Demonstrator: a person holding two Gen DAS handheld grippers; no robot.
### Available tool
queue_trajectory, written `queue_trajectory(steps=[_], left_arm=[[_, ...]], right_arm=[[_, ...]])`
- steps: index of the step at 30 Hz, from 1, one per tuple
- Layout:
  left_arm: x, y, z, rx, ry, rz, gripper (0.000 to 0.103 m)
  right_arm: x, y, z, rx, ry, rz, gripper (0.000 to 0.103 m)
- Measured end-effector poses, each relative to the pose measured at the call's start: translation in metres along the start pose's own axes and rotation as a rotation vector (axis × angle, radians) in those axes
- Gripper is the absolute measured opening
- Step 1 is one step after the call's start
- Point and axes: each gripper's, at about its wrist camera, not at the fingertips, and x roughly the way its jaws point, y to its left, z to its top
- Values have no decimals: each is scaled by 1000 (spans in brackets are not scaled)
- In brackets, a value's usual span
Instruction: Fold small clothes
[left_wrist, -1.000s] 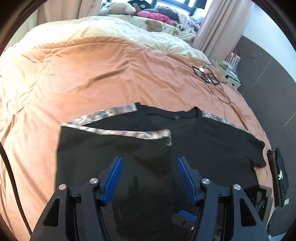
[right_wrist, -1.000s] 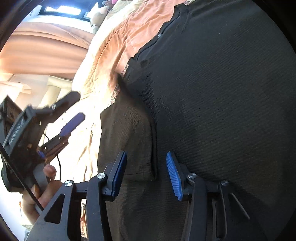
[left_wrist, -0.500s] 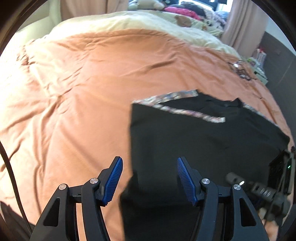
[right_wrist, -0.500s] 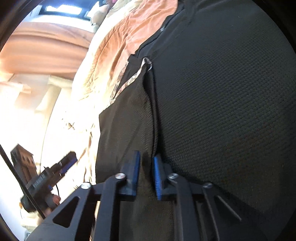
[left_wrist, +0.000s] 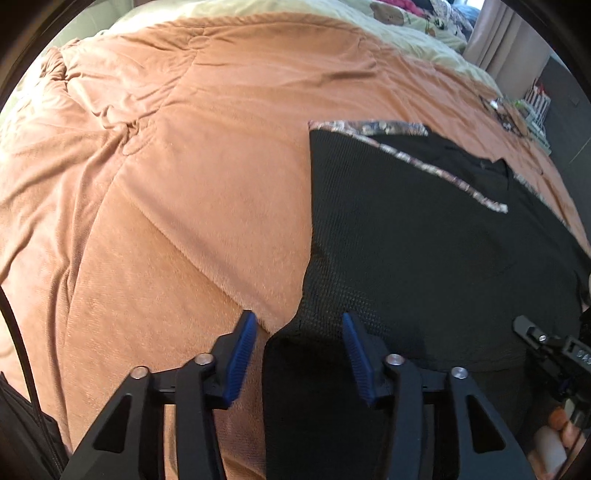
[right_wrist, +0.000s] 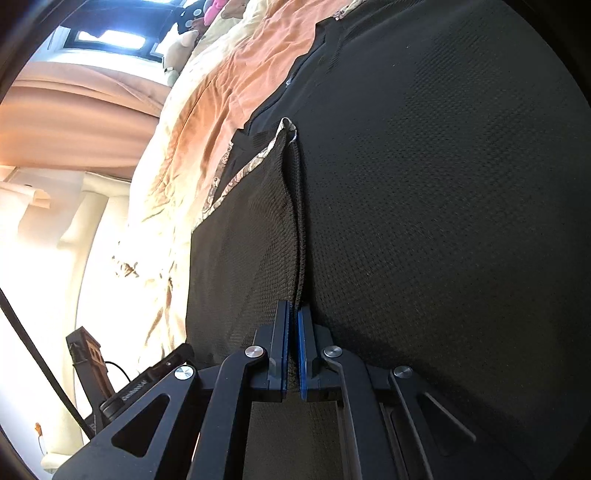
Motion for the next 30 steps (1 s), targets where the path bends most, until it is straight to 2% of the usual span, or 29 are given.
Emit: queue_trajectory(steps=[1,3,4,6,11,16,18,19,20,26,28,30], left_arm=[[3,1,-1,-4,3,-5,44],[6,3,-2,-13,7,-9,30],[8,4,-2,-17,6,-11,28],[10,8,-1,-25,-3,-11,16],[14,16,4,-72,-8,-9,15],[4,16,2,-85,-12,-18,16],[-5,17,1,-95,-24,-38,18],[-12,17,0,-97,-31,-45,19],[-16,16,0,-96,-35,-45,23],[-50,8,-4,-84,-69,-51,27],[-60,4,-5,-84,-80,-58,33],[-69,-3,-7,-80,-99,-64,48]], right_arm=[[0,0,1,-3,0,-2,1],[2,2,2,-9,1,-3,1],[5,3,3,-9,4,1,1],[10,3,7,-5,10,10,1],[13,6,6,-24,13,3,1],[6,24,5,-104,12,-93,4],[-2,27,3,-112,-6,-83,23],[-5,29,3,-117,-17,-71,48],[-10,31,2,-123,-30,-62,65],[-34,40,0,-113,-36,-47,67],[-46,43,1,-126,-43,-46,67],[-59,47,2,-150,-48,-58,67]])
